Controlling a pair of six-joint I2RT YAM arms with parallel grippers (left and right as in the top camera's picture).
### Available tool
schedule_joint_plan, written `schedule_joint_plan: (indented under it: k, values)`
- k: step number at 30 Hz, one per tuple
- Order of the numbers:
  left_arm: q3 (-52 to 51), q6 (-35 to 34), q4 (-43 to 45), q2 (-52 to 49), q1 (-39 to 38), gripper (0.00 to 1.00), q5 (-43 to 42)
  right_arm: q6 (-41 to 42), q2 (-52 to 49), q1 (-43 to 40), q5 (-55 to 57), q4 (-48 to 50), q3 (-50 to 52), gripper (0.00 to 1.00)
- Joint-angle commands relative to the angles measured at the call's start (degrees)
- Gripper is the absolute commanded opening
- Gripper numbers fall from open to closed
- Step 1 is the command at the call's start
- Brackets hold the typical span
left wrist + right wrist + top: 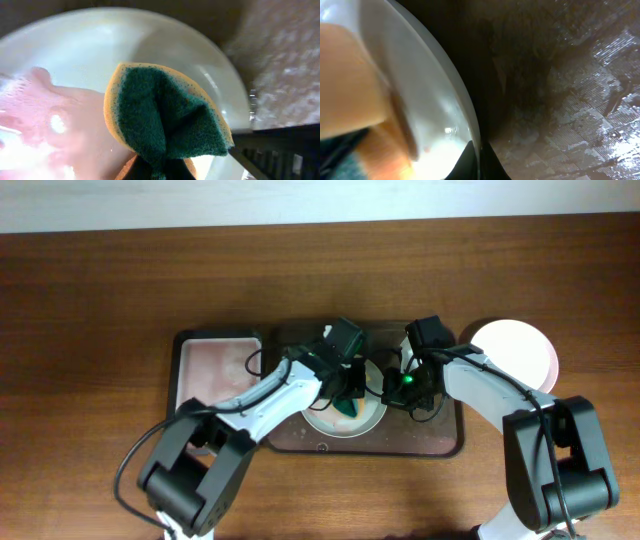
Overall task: Clean dirty plates on tray and stack at the side
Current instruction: 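Scrub the held white plate with the sponge in the left gripper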
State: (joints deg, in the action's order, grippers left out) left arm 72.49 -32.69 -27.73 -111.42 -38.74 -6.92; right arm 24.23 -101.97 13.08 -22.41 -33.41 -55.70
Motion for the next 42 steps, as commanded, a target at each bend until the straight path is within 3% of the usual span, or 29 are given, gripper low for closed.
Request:
schedule_joint_plan:
  k: [1, 5, 8, 12, 18, 19, 22, 24, 28, 31, 34, 39, 42]
  values:
    - [0.68, -1.14, -1.11, -2.16, -0.07, 0.0, 4.2, 0.07, -0.37, 0.09, 0.37, -0.26, 0.44, 0.04]
    - [0.7, 2.67, -2.19, -1.92, 2.6, 0.0, 12.83, 0.09, -0.37, 0.09, 0.37, -0.35, 0.44, 0.04]
    - [0.98, 2.89, -4.76, -1.81, 6.27, 0.0, 12.81, 0.07, -0.37, 0.09, 0.37, -0.48, 0.44, 0.04]
    - [4.85, 9.05, -11.89, 0.81, 8.07, 0.0, 12.74, 0.07, -0.37, 0.04, 0.39, -0.48, 0.44, 0.04]
    - [9.22, 9.03, -19.15, 12.2, 9.73, 0.0, 11.91, 0.07, -0.37, 0.04, 0.59, -0.44, 0.44, 0.05]
    - [9.22, 9.01, -20.46, 13.86, 11.08, 0.0, 11.91, 0.07, -0.37, 0.04, 0.59, -0.42, 0.44, 0.11]
    - [9.09, 9.01, -22.05, 15.1, 14.34, 0.0, 7.65, 0.07, -0.37, 0.04, 0.59, -0.17, 0.44, 0.12]
    - [7.85, 8.96, -20.39, 14.84, 14.45, 0.0, 4.0, 0.09, -0.37, 0.04, 0.59, -0.04, 0.44, 0.11]
    - [1.11, 2.51, -11.23, 13.94, 11.3, 0.0, 2.56, 0.09, -0.37, 0.04, 0.57, -0.07, 0.44, 0.11]
    - [-2.21, -2.56, -5.18, 10.78, 6.82, 0.0, 1.73, 0.09, -0.37, 0.04, 0.57, -0.07, 0.44, 0.04]
    - [-2.23, -2.73, -1.16, 6.05, 2.71, 0.0, 1.7, 0.07, -0.37, 0.04, 0.57, -0.07, 0.44, 0.04]
    - [-2.23, -8.07, -0.04, 0.46, -0.55, 0.0, 3.04, 0.07, -0.37, 0.04, 0.57, -0.22, 0.44, 0.04]
    - [-2.23, -8.07, -2.75, -1.14, -0.44, 0.0, 9.64, 0.07, -0.37, 0.04, 0.57, -0.24, 0.44, 0.04]
